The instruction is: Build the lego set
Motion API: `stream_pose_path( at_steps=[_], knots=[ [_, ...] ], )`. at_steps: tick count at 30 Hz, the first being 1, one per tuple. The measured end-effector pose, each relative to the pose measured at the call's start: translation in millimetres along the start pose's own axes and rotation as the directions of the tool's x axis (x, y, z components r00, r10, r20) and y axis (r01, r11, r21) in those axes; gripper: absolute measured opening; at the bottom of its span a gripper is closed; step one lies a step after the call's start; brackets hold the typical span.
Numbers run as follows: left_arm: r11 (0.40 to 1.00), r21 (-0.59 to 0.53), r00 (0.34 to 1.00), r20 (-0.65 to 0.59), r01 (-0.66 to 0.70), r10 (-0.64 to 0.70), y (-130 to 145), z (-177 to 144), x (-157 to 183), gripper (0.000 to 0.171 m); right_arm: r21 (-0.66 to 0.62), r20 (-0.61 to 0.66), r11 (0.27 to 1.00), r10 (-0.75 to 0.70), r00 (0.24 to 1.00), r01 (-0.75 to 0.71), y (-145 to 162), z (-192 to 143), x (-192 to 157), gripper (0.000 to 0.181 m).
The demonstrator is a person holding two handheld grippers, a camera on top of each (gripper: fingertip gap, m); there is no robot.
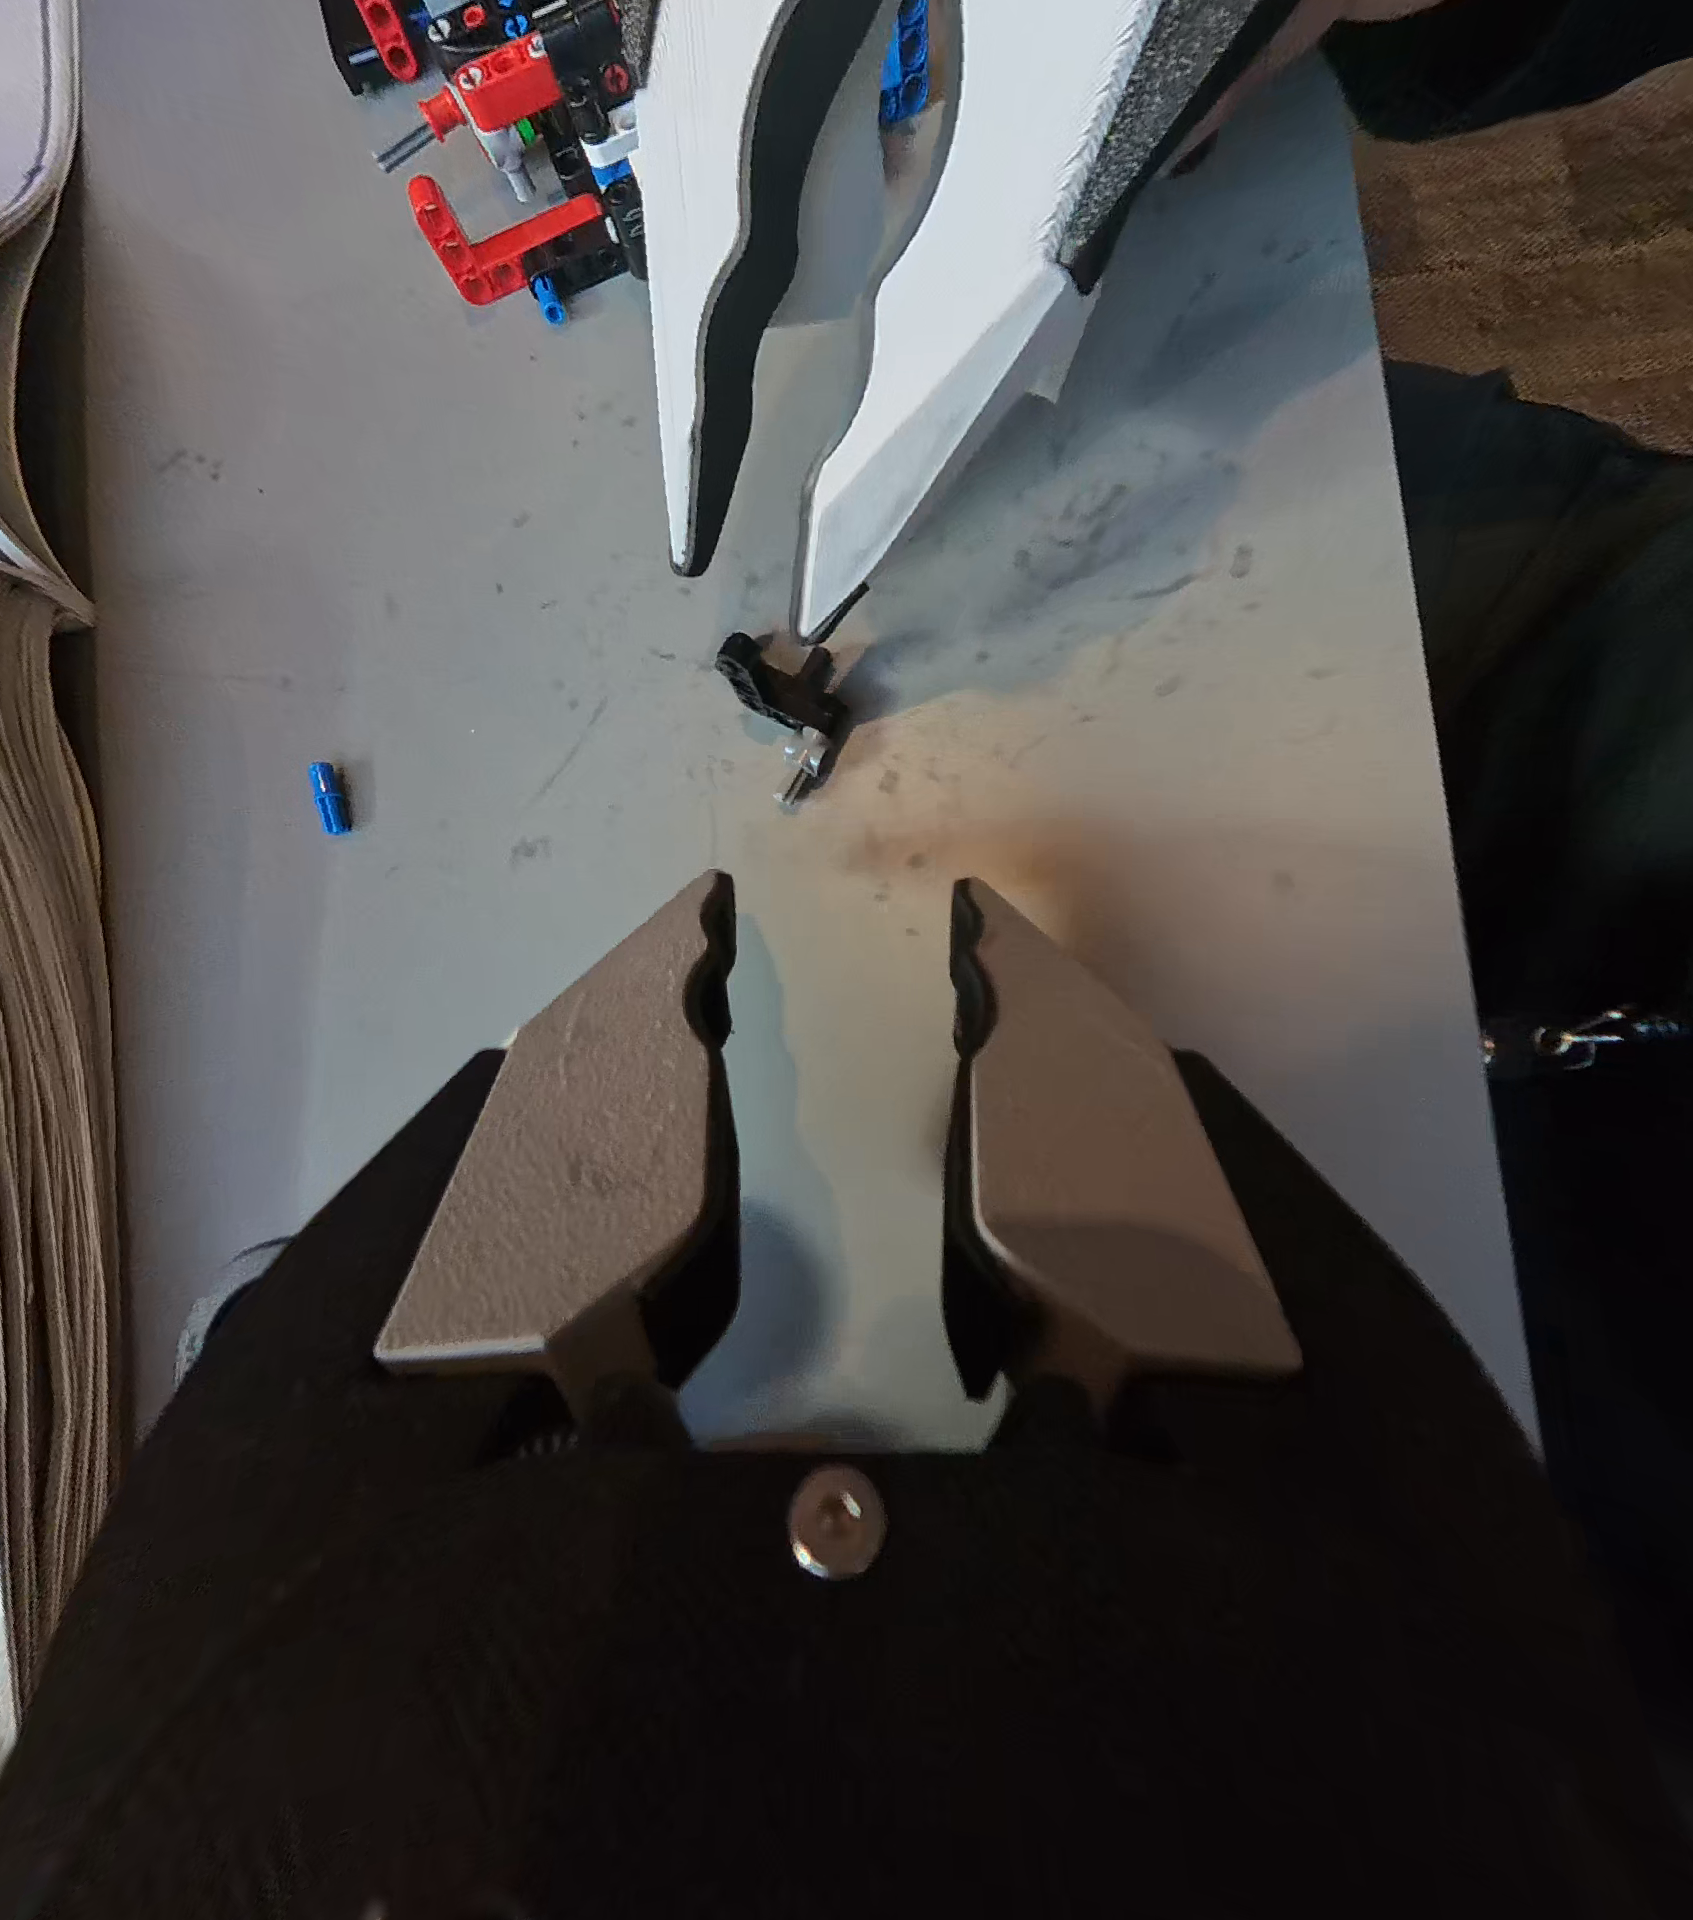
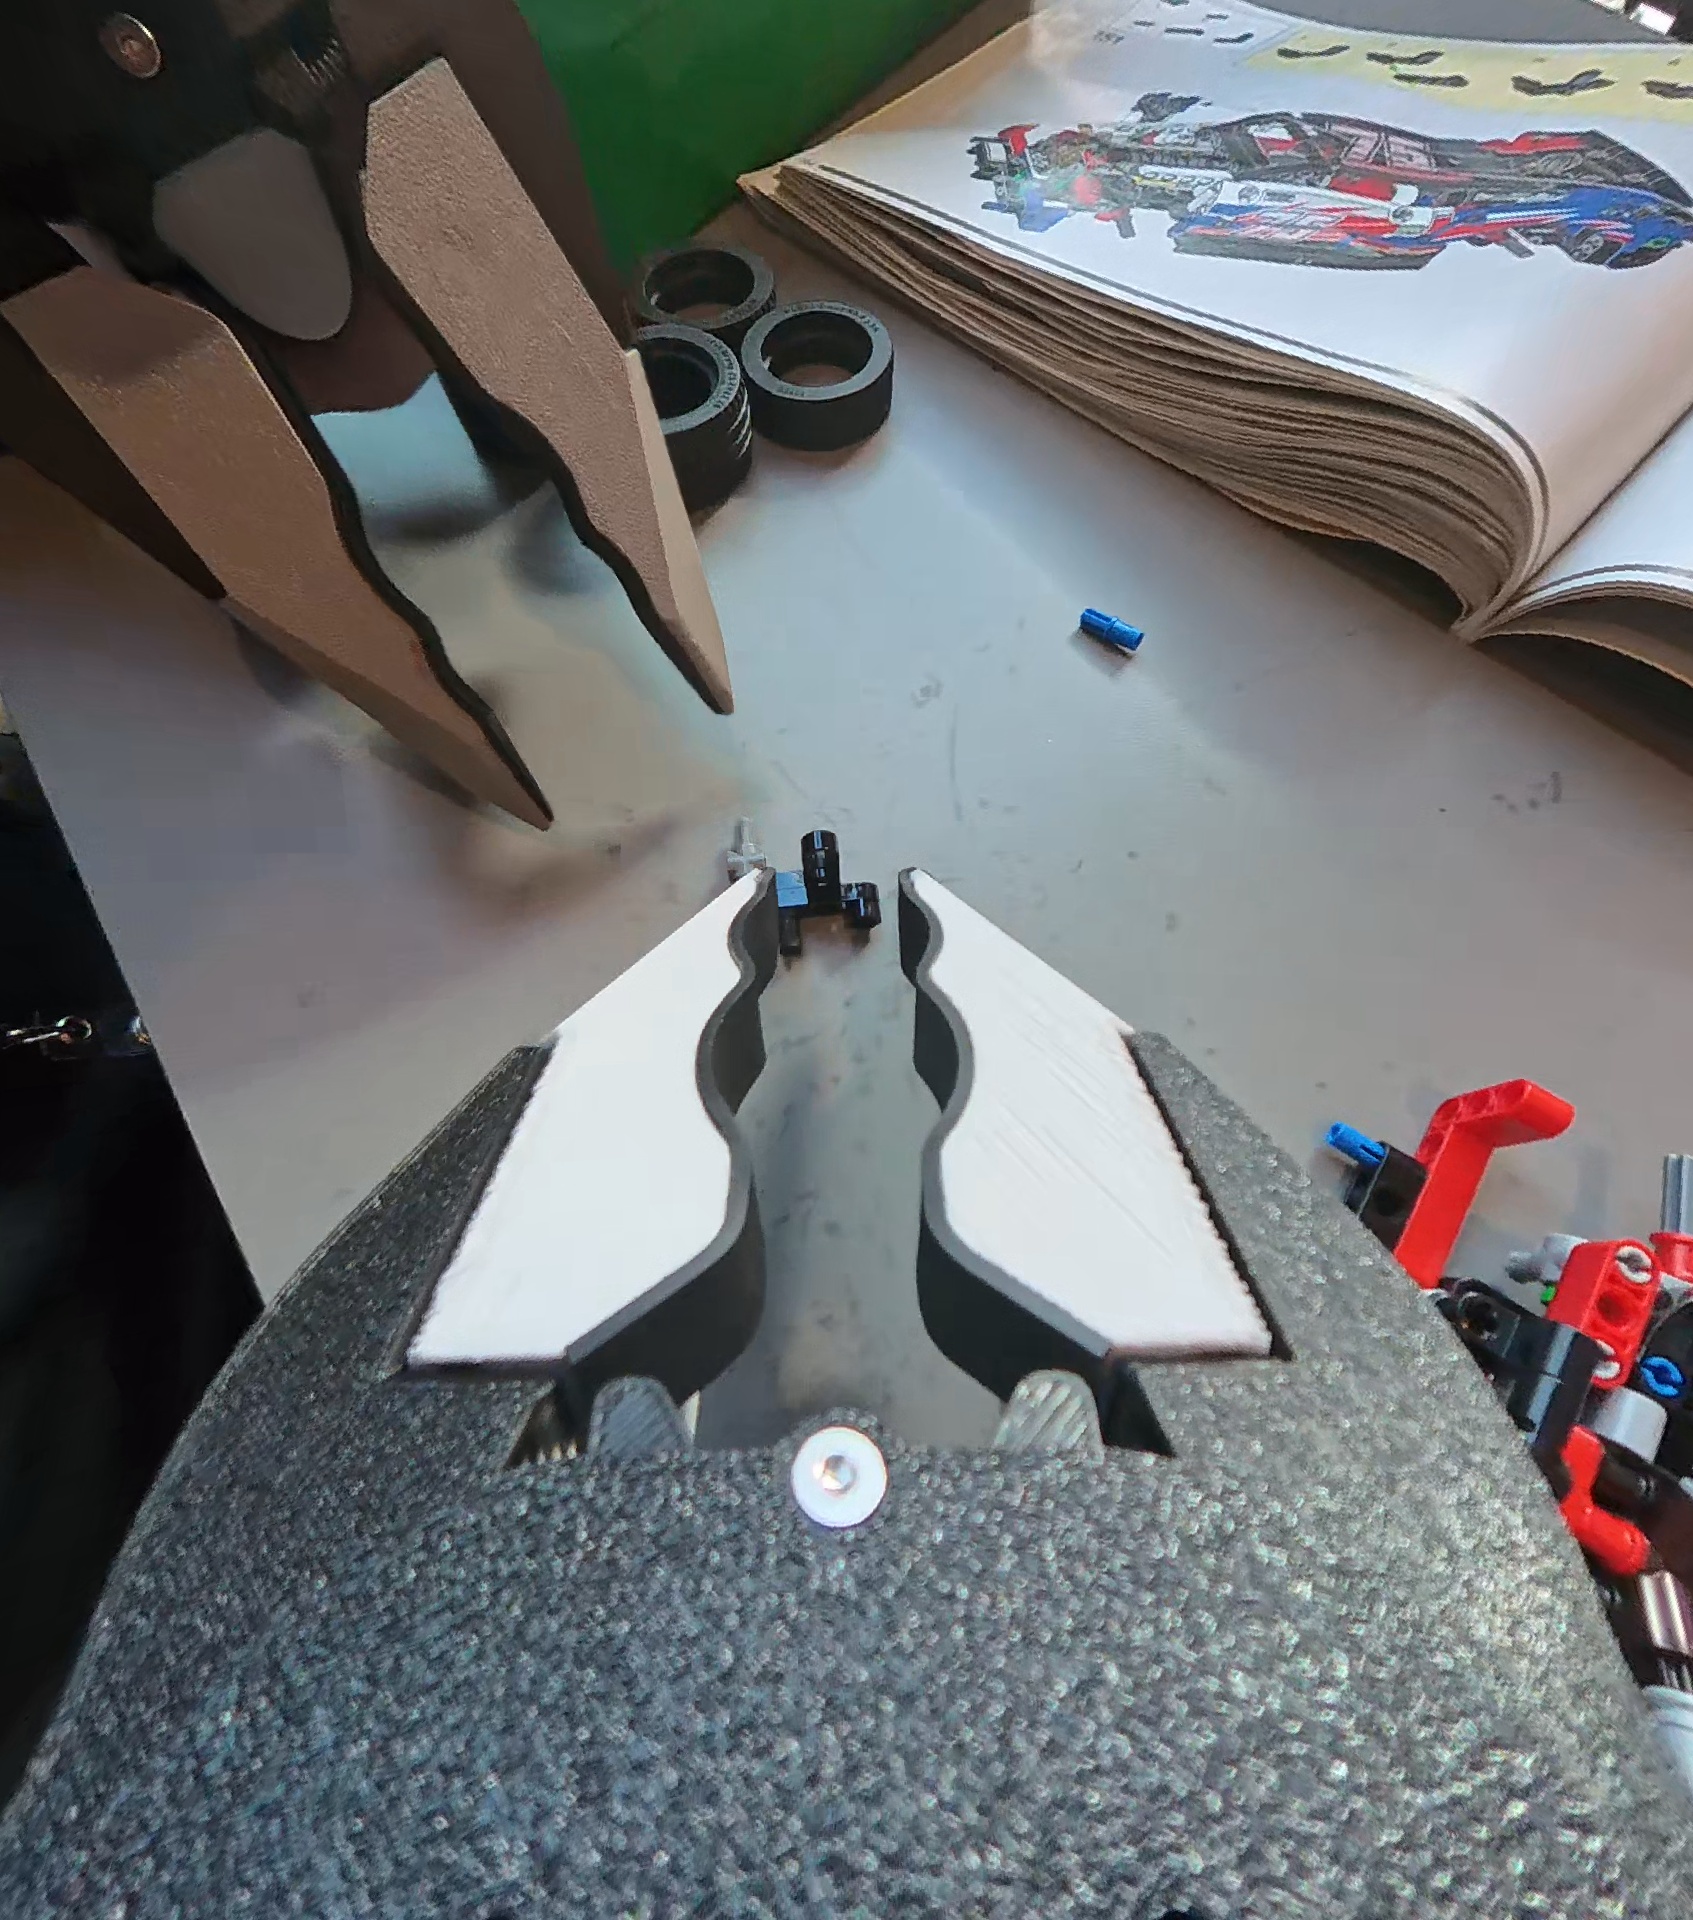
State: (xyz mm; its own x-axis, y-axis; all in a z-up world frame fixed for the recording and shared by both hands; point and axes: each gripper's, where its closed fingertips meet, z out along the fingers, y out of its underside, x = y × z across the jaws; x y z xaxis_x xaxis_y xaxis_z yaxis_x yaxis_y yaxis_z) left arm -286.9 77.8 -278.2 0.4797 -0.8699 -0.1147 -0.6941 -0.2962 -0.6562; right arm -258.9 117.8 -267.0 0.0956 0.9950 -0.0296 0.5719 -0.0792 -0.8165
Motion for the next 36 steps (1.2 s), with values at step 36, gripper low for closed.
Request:
stream_pose_path(
  at_steps=[36],
  knots=[
    [0.95, 0.133, 0.892, 0.401, -0.282, 0.209, 2.9, -24.8, 14.2, 0.007, 0.091, -0.031, 0.987, 0.138, 0.99, -0.134, -8.7, -9.9, 21.1, 0.028]
  ],
)
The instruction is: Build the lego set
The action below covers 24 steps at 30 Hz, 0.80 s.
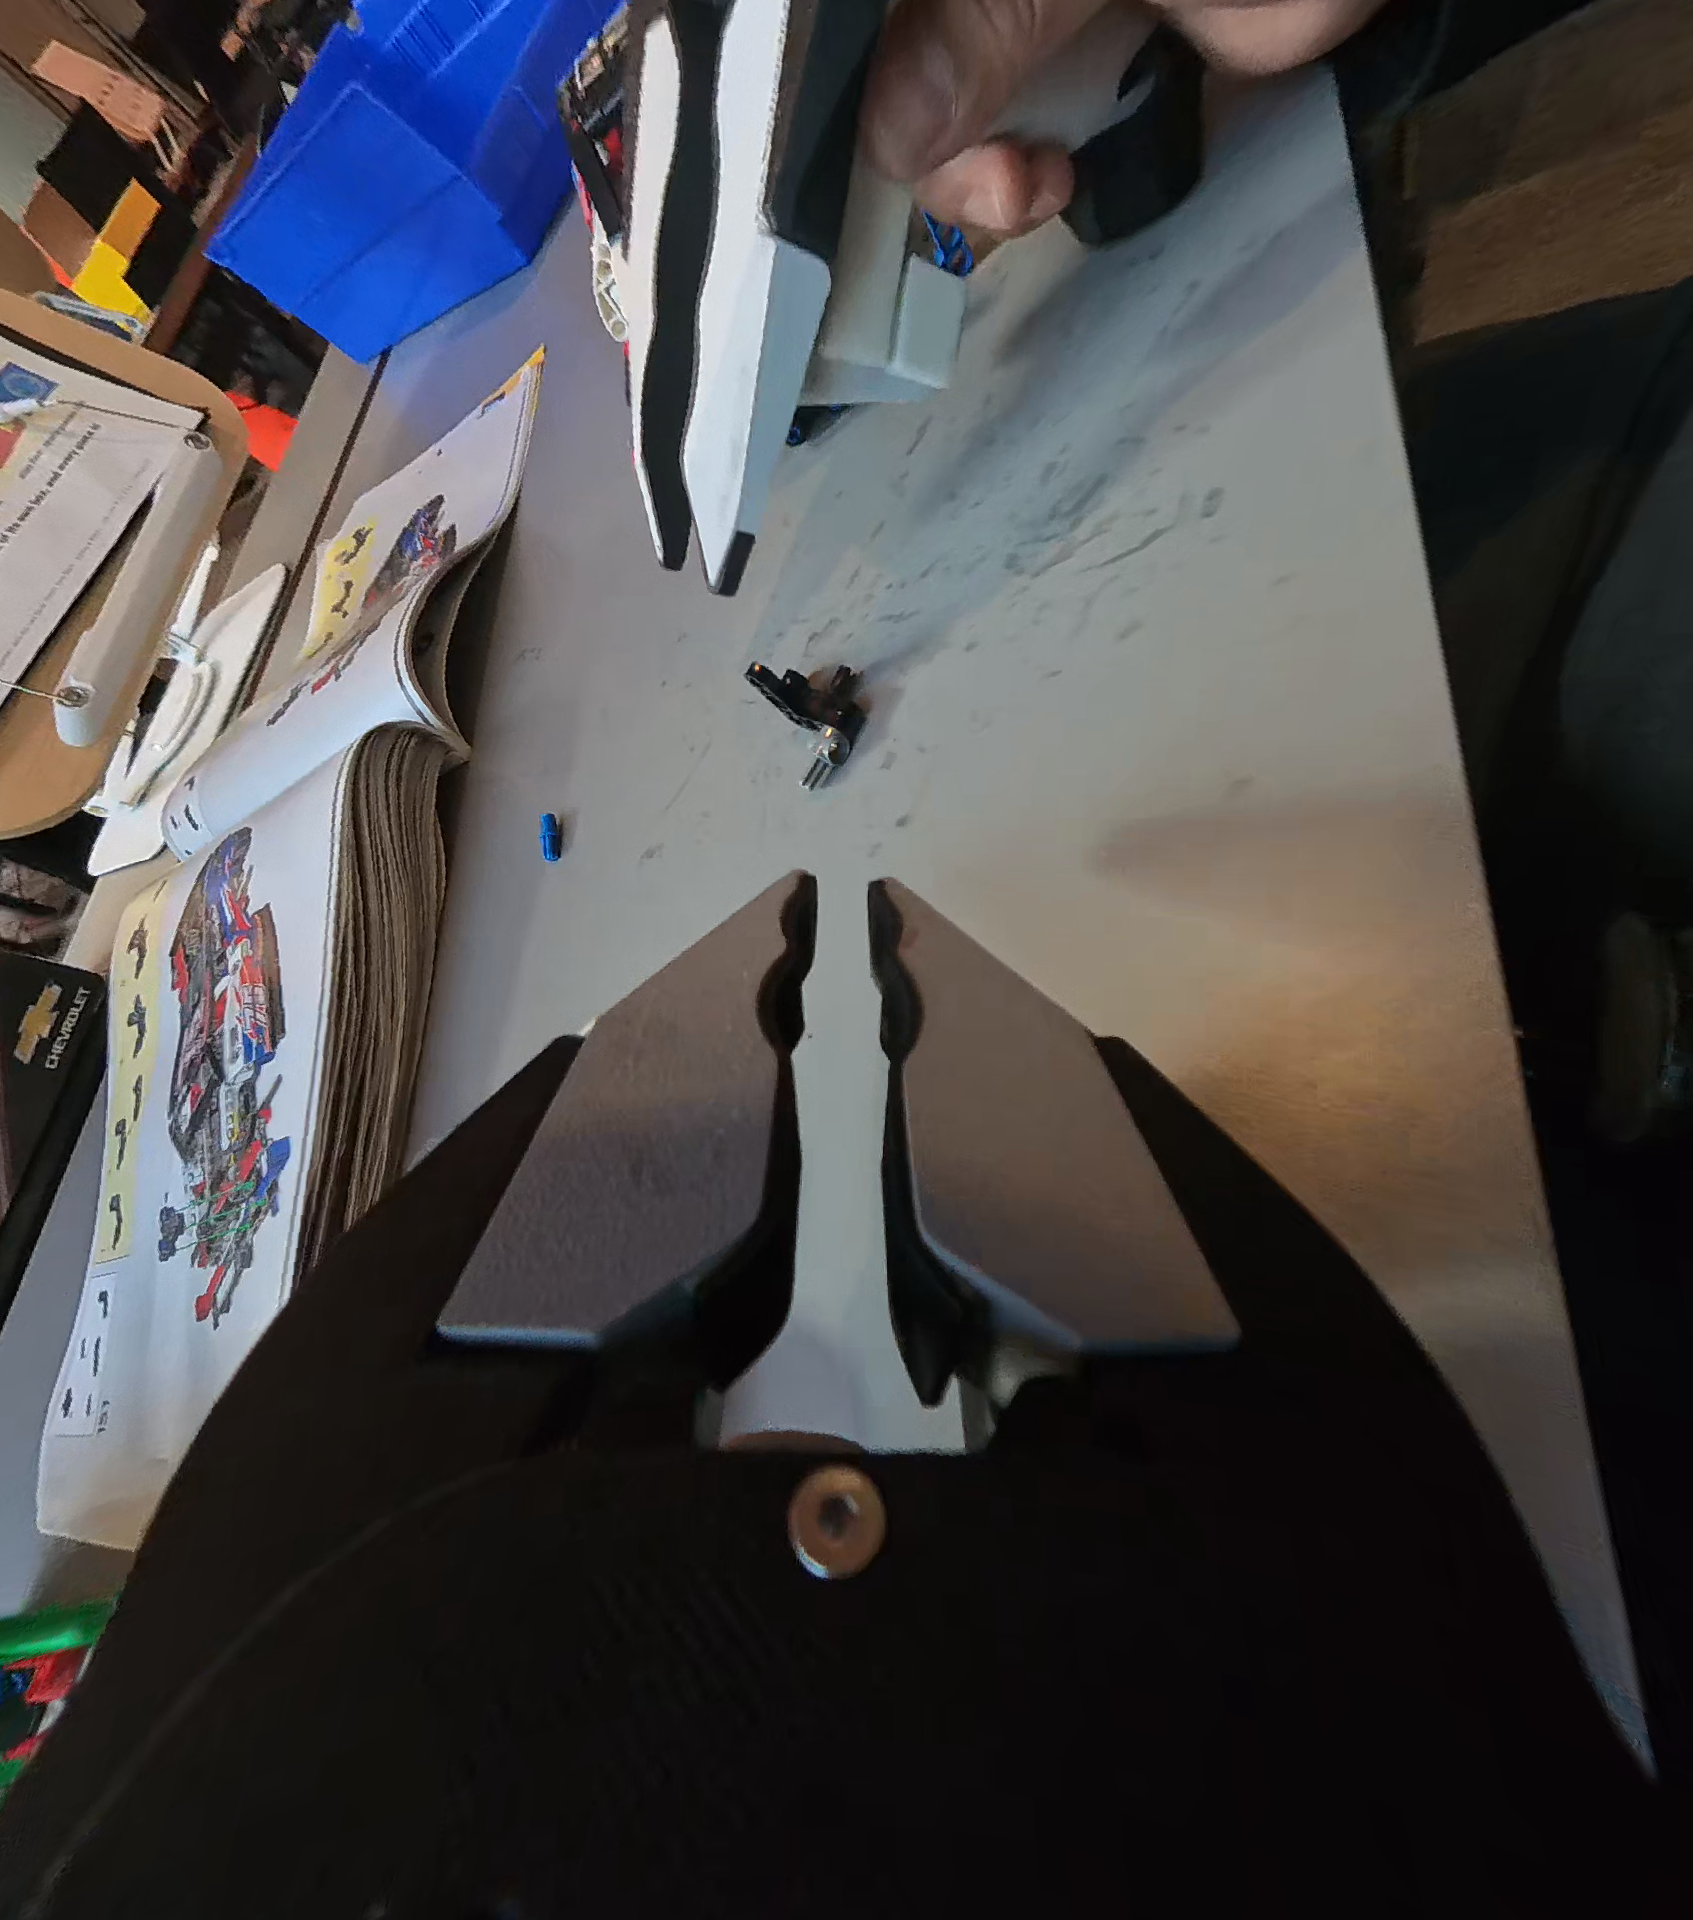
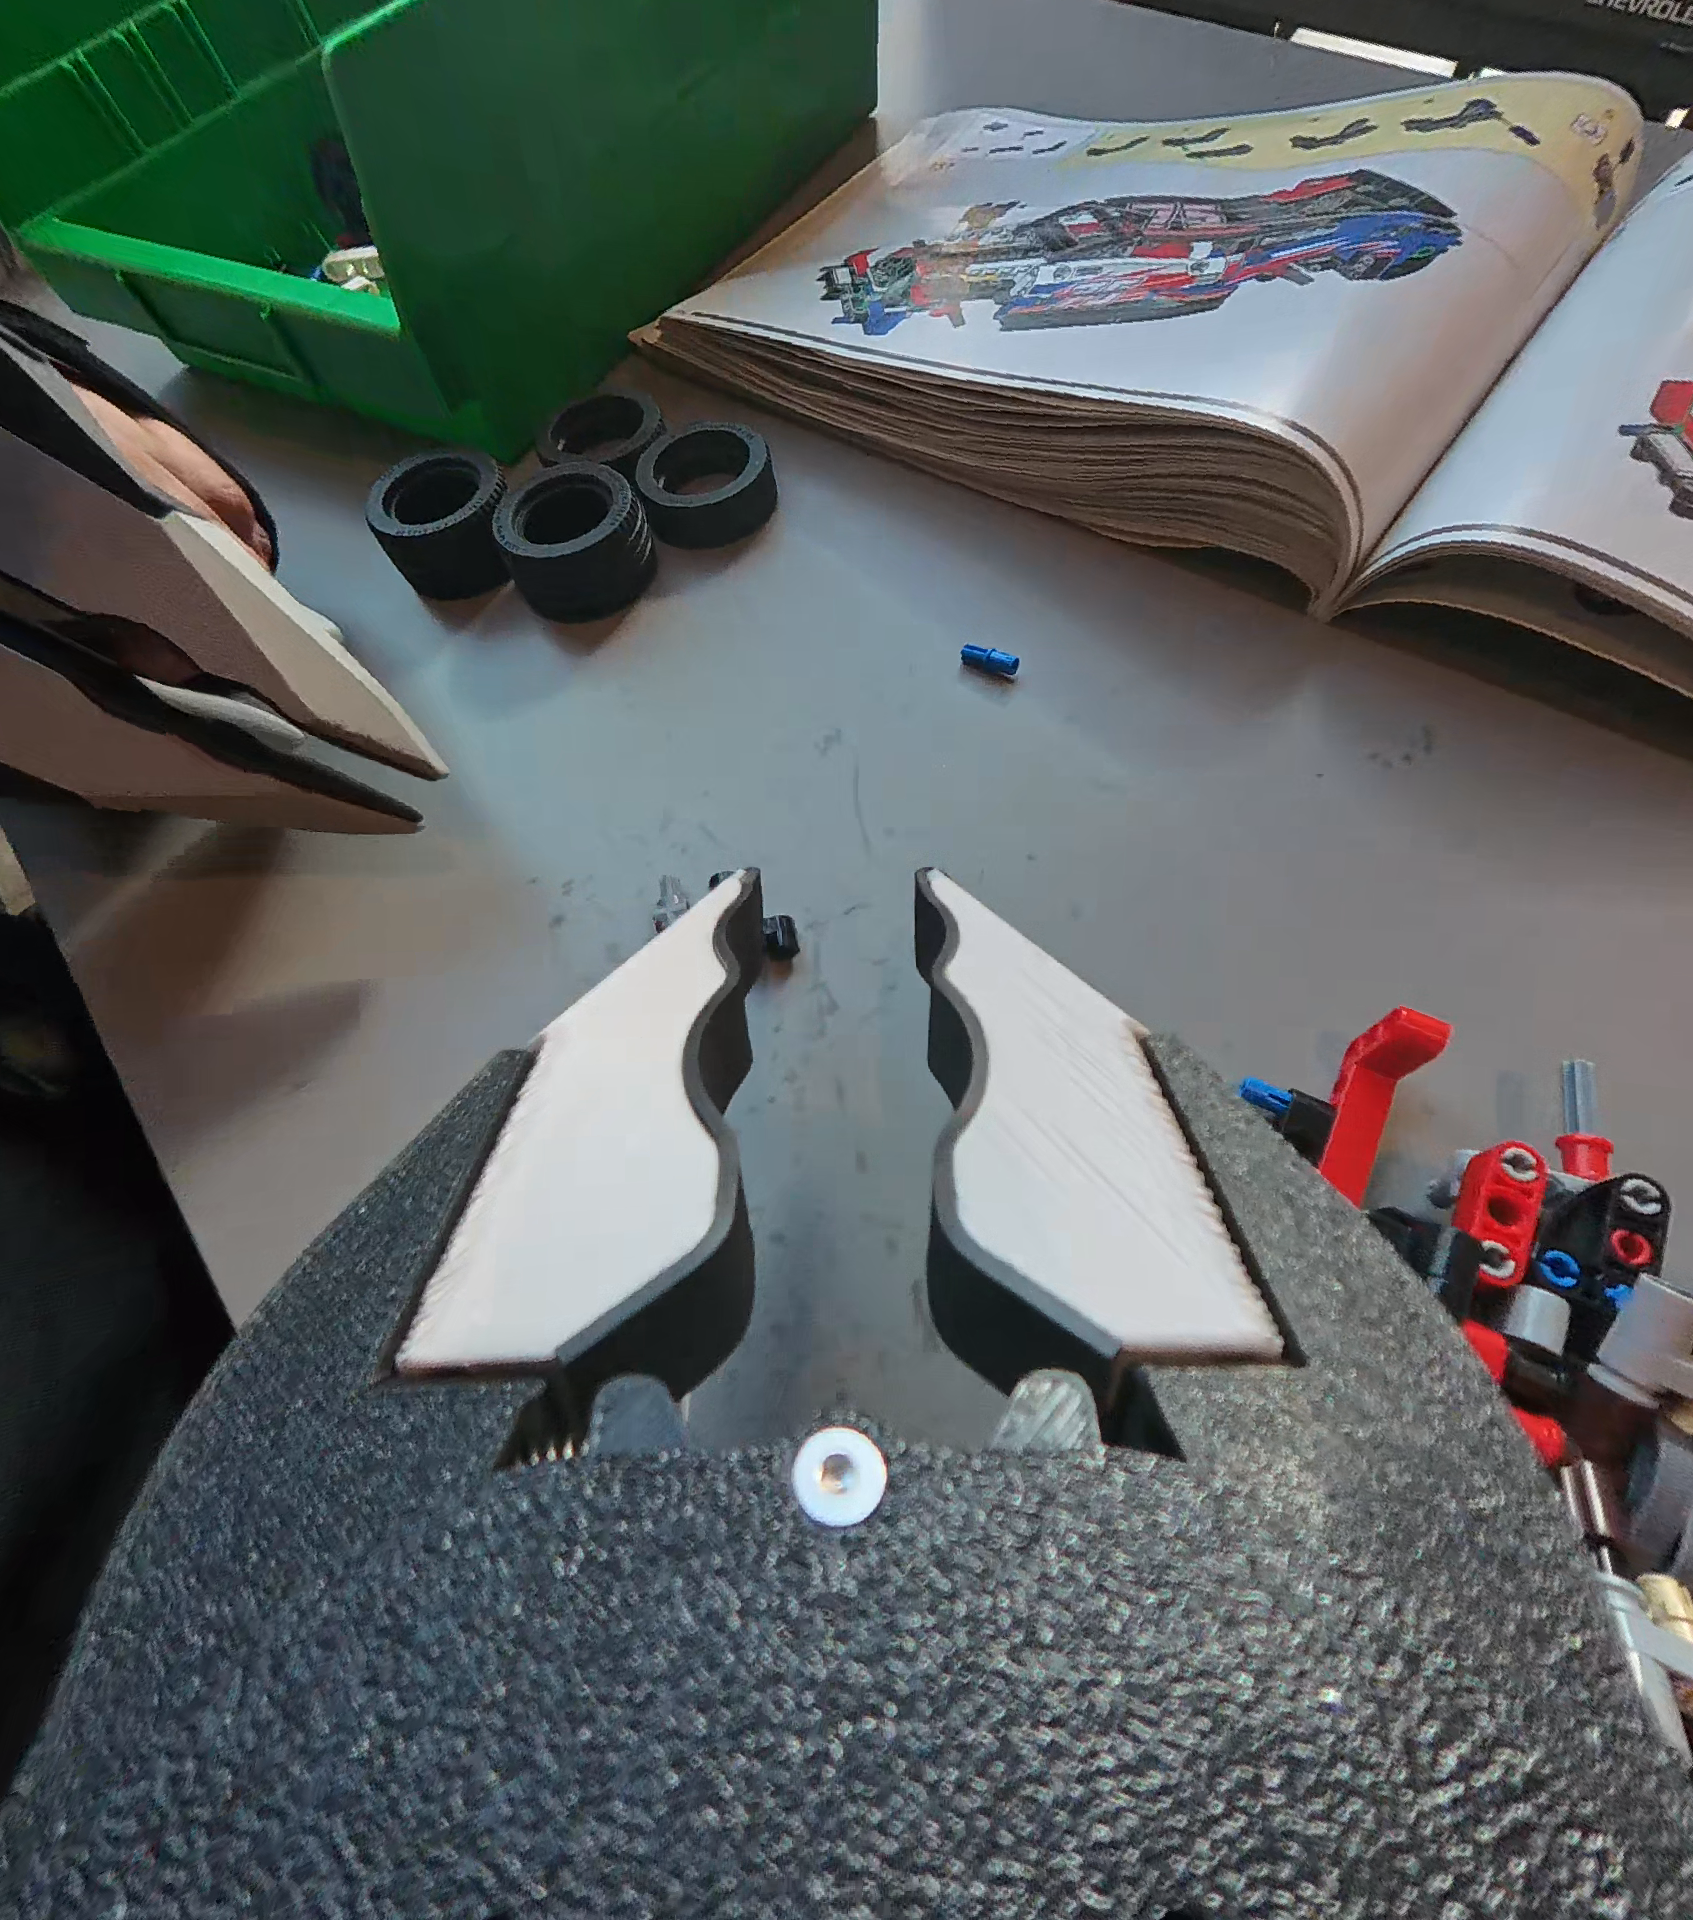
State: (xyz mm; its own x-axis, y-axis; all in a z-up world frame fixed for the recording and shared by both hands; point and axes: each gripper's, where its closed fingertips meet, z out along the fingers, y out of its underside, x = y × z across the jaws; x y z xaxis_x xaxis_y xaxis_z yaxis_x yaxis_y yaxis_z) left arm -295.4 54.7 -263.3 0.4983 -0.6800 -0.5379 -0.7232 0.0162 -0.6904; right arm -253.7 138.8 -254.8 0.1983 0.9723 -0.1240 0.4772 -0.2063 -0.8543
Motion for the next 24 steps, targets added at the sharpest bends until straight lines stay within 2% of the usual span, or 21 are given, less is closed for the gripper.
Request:
stream_pose_path(
  at_steps=[6, 9, 18, 24],
  knots=[
    [0.993, -0.113, 0.999, -0.042, 0.017, -0.022, 14.5, 11.5, 3.0, 0.008, -0.005, -0.004, 1.0, 0.016, 1.0, -0.016, 0.3, 1.0, 2.4, 0.027],
    [0.996, -0.08, 0.999, -0.037, 0.023, -0.026, 10.5, 9.0, 1.7, 0.0, -0.013, -0.004, 1.0, 0.016, 1.0, -0.016, 0.7, 2.6, 2.9, 0.027],
    [0.997, -0.055, 0.996, -0.057, 0.061, -0.064, 7.5, 6.9, 0.3, 0.0, 0.013, 0.019, 1.0, 0.001, 1.0, -0.001, -16.6, 12.4, 7.2, 0.022],
    [0.991, -0.019, 0.987, -0.084, 0.134, -0.135, 3.7, 3.9, -4.4, 0.0, -0.015, -0.063, 0.991, -0.132, 0.989, 0.131, -46.8, 11.3, 30.3, 0.022]
  ],
)
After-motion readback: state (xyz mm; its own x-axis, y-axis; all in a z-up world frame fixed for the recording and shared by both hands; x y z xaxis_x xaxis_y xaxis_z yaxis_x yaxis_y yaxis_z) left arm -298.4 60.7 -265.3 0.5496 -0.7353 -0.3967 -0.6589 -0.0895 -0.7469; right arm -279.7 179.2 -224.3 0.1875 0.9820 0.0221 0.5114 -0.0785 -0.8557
